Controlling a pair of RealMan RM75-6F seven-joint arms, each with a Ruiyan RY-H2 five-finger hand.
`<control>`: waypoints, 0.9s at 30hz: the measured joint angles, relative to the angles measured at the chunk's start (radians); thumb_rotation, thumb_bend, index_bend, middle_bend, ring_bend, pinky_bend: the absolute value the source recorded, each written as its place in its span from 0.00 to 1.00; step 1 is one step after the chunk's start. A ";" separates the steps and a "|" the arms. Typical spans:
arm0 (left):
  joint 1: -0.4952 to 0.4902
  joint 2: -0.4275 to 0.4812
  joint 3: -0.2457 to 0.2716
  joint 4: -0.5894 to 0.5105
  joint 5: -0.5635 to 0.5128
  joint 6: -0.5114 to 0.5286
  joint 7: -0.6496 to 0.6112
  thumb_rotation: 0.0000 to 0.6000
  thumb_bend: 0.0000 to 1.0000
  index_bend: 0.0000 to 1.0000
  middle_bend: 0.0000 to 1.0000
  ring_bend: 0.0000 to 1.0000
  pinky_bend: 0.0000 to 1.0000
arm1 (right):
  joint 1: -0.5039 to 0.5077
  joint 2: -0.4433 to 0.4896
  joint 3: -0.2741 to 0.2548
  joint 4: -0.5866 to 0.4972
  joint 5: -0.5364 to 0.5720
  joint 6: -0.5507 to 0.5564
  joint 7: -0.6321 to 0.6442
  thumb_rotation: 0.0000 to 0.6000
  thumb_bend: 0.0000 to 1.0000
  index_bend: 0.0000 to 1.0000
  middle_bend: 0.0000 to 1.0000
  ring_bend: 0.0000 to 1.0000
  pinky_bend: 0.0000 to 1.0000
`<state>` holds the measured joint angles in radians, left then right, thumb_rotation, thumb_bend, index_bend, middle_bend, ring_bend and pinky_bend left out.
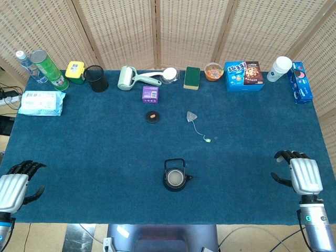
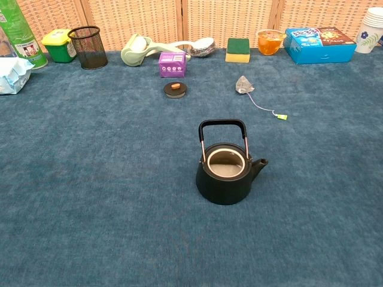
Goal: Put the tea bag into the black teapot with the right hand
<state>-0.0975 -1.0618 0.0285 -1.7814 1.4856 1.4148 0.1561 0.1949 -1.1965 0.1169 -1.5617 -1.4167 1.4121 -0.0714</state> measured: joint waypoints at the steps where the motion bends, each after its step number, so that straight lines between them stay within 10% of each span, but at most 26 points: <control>1: -0.001 -0.002 0.000 0.001 -0.002 -0.003 0.001 1.00 0.37 0.27 0.28 0.17 0.21 | 0.002 -0.001 0.001 0.000 0.001 -0.003 -0.001 1.00 0.21 0.41 0.47 0.44 0.43; 27: -0.013 0.037 -0.010 -0.019 0.026 -0.004 -0.008 1.00 0.37 0.27 0.28 0.17 0.21 | 0.027 0.028 0.003 -0.049 -0.027 -0.040 0.018 1.00 0.21 0.41 0.52 0.55 0.51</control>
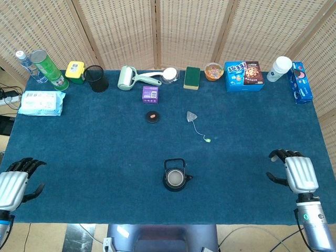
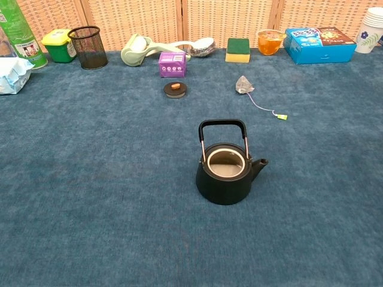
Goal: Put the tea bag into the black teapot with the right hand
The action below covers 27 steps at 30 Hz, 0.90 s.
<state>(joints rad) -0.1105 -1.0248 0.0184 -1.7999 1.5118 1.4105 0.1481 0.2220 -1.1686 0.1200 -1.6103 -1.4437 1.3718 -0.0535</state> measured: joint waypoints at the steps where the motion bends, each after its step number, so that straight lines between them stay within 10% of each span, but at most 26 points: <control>1: -0.003 0.001 -0.001 0.000 0.003 -0.002 0.000 1.00 0.37 0.27 0.28 0.17 0.21 | 0.007 0.000 0.002 -0.004 -0.002 -0.006 0.000 1.00 0.21 0.41 0.55 0.59 0.56; 13: -0.059 0.001 -0.028 0.018 0.007 -0.059 -0.009 1.00 0.37 0.27 0.28 0.17 0.21 | 0.142 -0.030 0.060 -0.072 -0.003 -0.132 -0.073 1.00 0.21 0.41 0.85 1.00 0.97; 27: -0.116 0.000 -0.054 0.047 -0.015 -0.122 -0.026 1.00 0.37 0.27 0.28 0.17 0.21 | 0.348 -0.163 0.142 -0.061 0.204 -0.352 -0.222 1.00 0.29 0.49 1.00 1.00 1.00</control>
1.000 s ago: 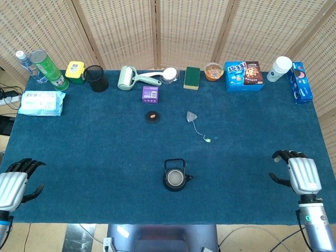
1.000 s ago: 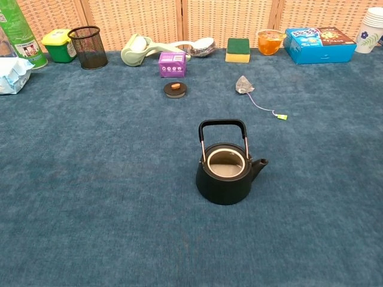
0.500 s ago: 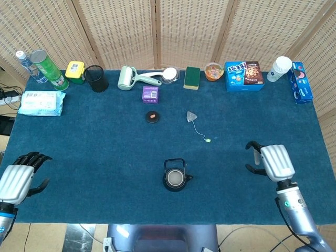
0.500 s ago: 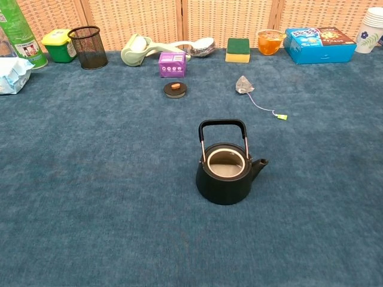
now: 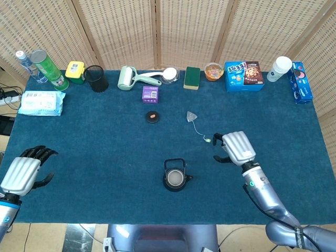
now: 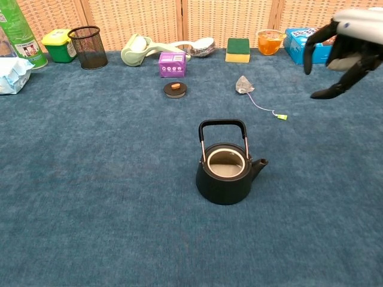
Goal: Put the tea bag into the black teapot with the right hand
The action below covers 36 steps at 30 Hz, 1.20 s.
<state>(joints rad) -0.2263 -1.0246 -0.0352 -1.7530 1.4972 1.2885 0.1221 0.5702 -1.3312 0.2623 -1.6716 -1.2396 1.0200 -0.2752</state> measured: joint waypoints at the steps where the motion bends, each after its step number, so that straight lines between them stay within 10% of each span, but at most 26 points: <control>1: -0.003 0.000 -0.002 0.001 -0.001 -0.003 -0.001 1.00 0.37 0.27 0.28 0.17 0.21 | 0.011 -0.010 0.004 0.004 0.018 -0.011 -0.010 1.00 0.32 0.48 1.00 1.00 1.00; 36: -0.145 -0.046 -0.067 -0.029 -0.055 -0.110 0.017 1.00 0.37 0.27 0.28 0.17 0.21 | 0.258 -0.224 0.021 0.422 0.393 -0.280 -0.001 1.00 0.55 0.45 1.00 1.00 1.00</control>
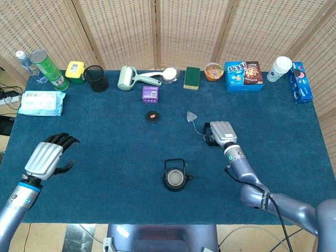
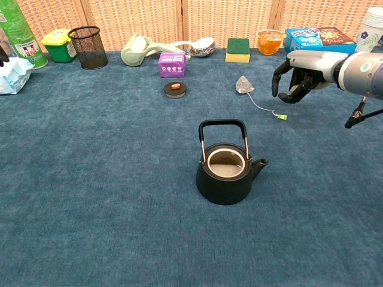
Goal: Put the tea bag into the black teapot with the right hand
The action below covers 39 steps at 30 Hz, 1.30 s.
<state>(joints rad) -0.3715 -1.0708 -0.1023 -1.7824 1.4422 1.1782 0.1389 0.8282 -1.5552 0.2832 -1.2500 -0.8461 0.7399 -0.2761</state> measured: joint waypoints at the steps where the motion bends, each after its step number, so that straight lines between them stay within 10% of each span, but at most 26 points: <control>1: -0.002 -0.001 -0.001 -0.001 -0.002 -0.001 0.001 1.00 0.37 0.27 0.28 0.17 0.21 | 0.001 -0.003 -0.002 0.005 0.000 -0.001 0.004 1.00 0.55 0.46 1.00 1.00 1.00; 39: -0.021 -0.002 0.005 0.004 -0.039 0.010 -0.005 1.00 0.37 0.27 0.28 0.17 0.20 | 0.026 -0.083 -0.042 0.114 0.037 0.010 -0.012 1.00 0.45 0.50 1.00 1.00 1.00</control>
<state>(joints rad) -0.3927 -1.0726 -0.0970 -1.7787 1.4029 1.1879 0.1337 0.8541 -1.6384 0.2411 -1.1359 -0.8090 0.7503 -0.2885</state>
